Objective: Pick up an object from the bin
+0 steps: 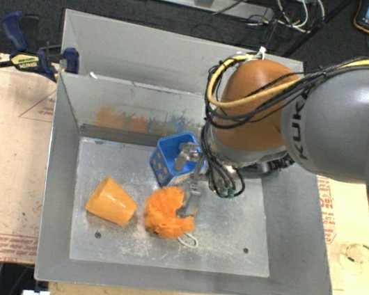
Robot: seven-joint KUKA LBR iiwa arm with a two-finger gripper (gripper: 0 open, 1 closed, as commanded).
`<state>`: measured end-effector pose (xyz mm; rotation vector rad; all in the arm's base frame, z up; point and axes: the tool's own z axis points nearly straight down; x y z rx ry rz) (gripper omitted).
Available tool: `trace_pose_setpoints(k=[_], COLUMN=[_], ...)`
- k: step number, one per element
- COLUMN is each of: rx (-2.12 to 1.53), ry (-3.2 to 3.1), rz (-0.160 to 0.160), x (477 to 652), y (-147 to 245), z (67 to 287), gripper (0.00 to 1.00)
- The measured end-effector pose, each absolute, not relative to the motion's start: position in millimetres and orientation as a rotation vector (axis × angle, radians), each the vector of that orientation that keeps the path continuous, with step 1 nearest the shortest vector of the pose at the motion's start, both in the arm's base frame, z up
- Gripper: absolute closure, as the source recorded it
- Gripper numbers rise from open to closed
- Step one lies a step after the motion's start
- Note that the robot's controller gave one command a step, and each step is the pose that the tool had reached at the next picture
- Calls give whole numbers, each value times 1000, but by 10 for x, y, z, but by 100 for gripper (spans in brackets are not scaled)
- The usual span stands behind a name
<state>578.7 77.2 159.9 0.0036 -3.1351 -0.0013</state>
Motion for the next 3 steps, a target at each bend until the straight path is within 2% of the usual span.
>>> trace_pose_setpoints(k=[1,2,3], rx=[1,94,276], ry=[-3143,-3147,-3134], rz=[-3,-3,-2], x=[5804,5800,5842], y=[769,766,724], z=[1645,1502,984], gripper=[0,0,0])
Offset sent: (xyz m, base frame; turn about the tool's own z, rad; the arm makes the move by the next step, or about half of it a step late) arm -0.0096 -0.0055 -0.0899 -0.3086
